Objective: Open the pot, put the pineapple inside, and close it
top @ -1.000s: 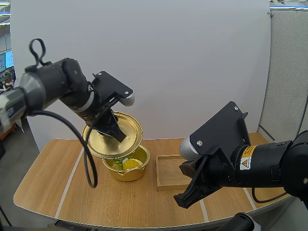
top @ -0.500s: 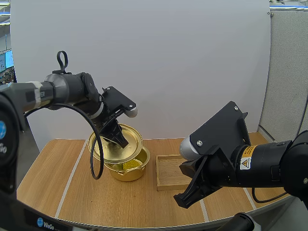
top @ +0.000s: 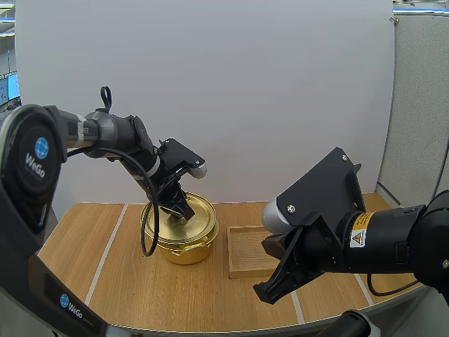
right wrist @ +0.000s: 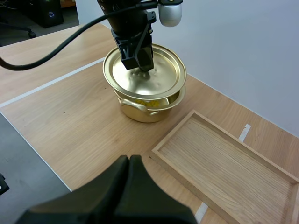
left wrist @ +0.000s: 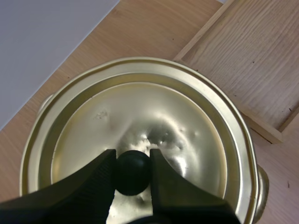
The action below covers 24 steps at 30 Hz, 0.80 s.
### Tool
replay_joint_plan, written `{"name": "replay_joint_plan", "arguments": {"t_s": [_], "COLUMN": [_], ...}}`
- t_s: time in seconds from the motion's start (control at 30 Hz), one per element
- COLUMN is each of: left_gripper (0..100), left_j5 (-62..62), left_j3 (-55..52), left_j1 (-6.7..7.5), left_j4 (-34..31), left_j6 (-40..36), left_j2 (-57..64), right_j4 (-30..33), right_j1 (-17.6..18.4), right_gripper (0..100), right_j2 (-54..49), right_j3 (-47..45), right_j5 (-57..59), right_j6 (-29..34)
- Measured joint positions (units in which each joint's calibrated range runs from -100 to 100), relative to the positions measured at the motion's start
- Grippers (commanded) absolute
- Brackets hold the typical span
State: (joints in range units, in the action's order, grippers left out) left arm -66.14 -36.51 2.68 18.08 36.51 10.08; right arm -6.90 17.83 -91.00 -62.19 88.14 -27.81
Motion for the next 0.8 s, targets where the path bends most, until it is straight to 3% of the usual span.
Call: {"name": "replay_joint_plan", "arguments": {"t_s": [0.8], "left_gripper": [0], "left_j5": [2.06], "left_j3": [3.92], "left_j1": [0.00], "left_j4": [2.04], "left_j6": [0.68], "left_j2": [-10.91], "right_j4": [0.00], "right_j1": [0.00], "right_gripper": [0], "right_j2": [0.00], "right_j3": [0.00], "right_j5": [0.00], "right_j6": [0.00]}}
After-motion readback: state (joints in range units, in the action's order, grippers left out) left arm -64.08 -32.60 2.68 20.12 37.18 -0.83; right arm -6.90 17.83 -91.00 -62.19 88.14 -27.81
